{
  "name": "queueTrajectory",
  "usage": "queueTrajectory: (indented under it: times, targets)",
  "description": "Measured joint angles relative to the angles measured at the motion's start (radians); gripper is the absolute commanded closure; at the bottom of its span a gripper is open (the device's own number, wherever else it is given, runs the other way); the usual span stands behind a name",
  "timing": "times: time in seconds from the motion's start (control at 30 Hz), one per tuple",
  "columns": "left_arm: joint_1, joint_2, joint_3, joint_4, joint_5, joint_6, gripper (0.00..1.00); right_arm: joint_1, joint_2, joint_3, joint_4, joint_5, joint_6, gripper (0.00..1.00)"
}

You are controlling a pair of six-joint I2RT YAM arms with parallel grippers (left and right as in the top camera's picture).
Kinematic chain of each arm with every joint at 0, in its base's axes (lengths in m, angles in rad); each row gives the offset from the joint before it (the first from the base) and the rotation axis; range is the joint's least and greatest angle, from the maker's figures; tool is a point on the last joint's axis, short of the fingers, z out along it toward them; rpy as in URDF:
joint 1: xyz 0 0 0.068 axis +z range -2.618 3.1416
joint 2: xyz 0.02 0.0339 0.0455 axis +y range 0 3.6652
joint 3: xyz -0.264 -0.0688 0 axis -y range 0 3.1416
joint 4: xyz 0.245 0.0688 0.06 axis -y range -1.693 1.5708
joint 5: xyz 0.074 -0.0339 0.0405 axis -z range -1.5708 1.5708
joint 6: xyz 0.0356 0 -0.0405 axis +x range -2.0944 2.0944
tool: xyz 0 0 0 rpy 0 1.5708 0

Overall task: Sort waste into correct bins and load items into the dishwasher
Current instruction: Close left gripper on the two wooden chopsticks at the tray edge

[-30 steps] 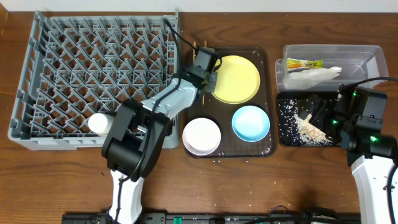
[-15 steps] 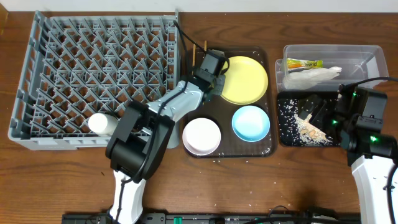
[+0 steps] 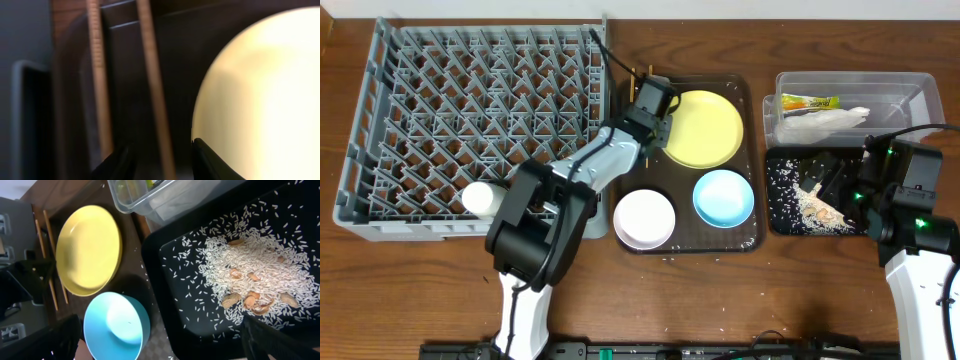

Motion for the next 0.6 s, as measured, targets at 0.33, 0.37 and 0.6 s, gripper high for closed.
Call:
queueTrajectory:
  times: [0.33,0.37,0.6]
  targets:
    - [0.012,0.000,0.000,0.020,0.073,0.002,0.70,0.000,0.000,0.000,0.000,0.000,0.000,0.01]
    - [0.010,0.000,0.000,0.024,0.096,0.002,0.71,0.000,0.000,0.000,0.000,0.000,0.000,0.01]
    - [-0.028,0.000,0.000,0.027,0.166,0.002,0.87,0.000,0.000,0.000,0.000,0.000,0.000,0.01]
